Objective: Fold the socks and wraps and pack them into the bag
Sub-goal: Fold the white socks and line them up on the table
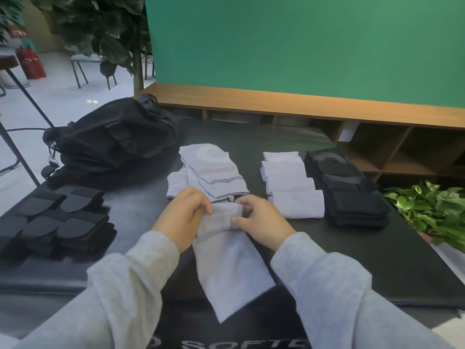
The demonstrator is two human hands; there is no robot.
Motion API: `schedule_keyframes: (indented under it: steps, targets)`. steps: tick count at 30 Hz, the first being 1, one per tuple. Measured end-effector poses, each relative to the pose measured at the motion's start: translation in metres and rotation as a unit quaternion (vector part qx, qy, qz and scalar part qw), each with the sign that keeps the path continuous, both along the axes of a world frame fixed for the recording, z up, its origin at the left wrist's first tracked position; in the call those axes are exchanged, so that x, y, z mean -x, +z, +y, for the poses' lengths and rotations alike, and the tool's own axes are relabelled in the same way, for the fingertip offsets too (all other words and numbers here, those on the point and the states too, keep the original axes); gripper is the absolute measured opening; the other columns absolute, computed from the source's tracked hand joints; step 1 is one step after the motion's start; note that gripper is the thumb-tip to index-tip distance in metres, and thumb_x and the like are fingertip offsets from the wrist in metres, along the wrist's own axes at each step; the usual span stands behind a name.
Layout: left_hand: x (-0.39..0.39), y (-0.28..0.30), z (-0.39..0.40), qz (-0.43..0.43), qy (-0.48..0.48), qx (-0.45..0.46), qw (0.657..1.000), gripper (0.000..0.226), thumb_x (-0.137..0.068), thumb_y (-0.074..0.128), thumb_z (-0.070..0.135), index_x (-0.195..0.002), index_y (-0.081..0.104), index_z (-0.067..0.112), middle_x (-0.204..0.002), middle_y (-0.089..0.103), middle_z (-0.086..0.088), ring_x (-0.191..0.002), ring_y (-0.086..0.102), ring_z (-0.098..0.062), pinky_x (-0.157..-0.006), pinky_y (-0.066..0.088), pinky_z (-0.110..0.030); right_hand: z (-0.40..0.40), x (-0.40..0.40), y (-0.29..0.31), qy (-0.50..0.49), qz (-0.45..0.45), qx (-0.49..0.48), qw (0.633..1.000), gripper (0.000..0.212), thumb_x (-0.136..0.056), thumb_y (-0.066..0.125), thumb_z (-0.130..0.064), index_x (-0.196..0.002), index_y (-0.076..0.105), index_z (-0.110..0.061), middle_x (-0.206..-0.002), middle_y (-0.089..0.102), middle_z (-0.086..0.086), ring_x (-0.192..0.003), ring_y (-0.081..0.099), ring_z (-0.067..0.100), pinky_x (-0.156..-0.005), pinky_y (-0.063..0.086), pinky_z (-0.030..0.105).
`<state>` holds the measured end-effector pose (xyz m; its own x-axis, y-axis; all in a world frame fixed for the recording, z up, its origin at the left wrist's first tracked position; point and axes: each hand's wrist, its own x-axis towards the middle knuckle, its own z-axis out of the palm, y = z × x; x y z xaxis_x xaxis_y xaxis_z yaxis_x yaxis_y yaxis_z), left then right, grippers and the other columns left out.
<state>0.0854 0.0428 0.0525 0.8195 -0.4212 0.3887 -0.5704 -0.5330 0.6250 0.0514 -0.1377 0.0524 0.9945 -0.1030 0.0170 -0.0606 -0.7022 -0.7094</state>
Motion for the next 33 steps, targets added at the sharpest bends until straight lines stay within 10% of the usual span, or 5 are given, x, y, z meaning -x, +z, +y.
schedule_keyframes:
  steps: [5, 13, 17, 27, 33]
  targets:
    - [-0.021, -0.015, -0.010, -0.092, 0.015, -0.138, 0.986, 0.030, -0.076, 0.041, 0.027, -0.082, 0.067, 0.015, -0.096, 0.051, 0.001, -0.090, 0.048, -0.017, -0.078, 0.037, -0.024, -0.007, -0.003, -0.005, -0.029, -0.062, 0.026, 0.997, 0.021, -0.082, 0.064, -0.019, -0.074, 0.048, -0.030, -0.091, 0.046, -0.007, -0.074, 0.045, 0.001, -0.066, 0.033, 0.008]
    - [-0.030, -0.020, -0.023, -0.010, 0.004, -0.162, 0.987, 0.043, -0.090, 0.049, 0.006, -0.133, 0.049, 0.011, -0.141, 0.039, -0.002, -0.129, 0.035, -0.021, -0.106, 0.029, -0.027, -0.006, -0.007, -0.013, -0.125, -0.082, -0.083, 0.985, 0.026, -0.089, 0.055, -0.013, -0.114, 0.046, -0.016, -0.100, 0.051, -0.004, -0.094, 0.054, 0.014, -0.083, 0.043, 0.023]
    - [-0.019, -0.035, -0.018, -0.079, -0.024, -0.191, 0.978, 0.042, -0.078, 0.061, 0.027, -0.116, 0.064, 0.007, -0.126, 0.058, -0.009, -0.116, 0.056, -0.031, -0.099, 0.039, -0.042, -0.004, 0.006, -0.023, -0.069, -0.110, -0.022, 0.991, 0.037, -0.089, 0.056, -0.012, -0.125, 0.047, -0.015, -0.113, 0.044, -0.010, -0.107, 0.044, 0.006, -0.090, 0.031, 0.010]
    - [0.022, -0.058, 0.003, -0.005, -0.092, -0.193, 0.977, 0.108, -0.050, -0.001, 0.096, -0.135, 0.036, 0.041, -0.136, 0.018, 0.032, -0.125, -0.007, 0.021, -0.107, -0.017, -0.015, -0.015, 0.061, -0.054, 0.048, -0.117, 0.080, 0.989, 0.047, -0.083, 0.044, -0.047, -0.117, 0.060, -0.020, -0.123, 0.047, -0.020, -0.117, 0.036, -0.010, -0.097, 0.016, -0.002]
    - [0.035, -0.072, 0.014, 0.002, -0.150, -0.083, 0.985, 0.051, -0.069, 0.043, 0.082, -0.107, 0.052, 0.049, -0.129, 0.034, 0.042, -0.130, 0.019, 0.016, -0.108, 0.005, -0.006, -0.021, 0.076, -0.060, 0.091, -0.153, 0.092, 0.980, 0.037, -0.082, 0.052, -0.045, -0.106, 0.065, -0.021, -0.120, 0.052, -0.020, -0.118, 0.038, -0.009, -0.099, 0.022, 0.002]
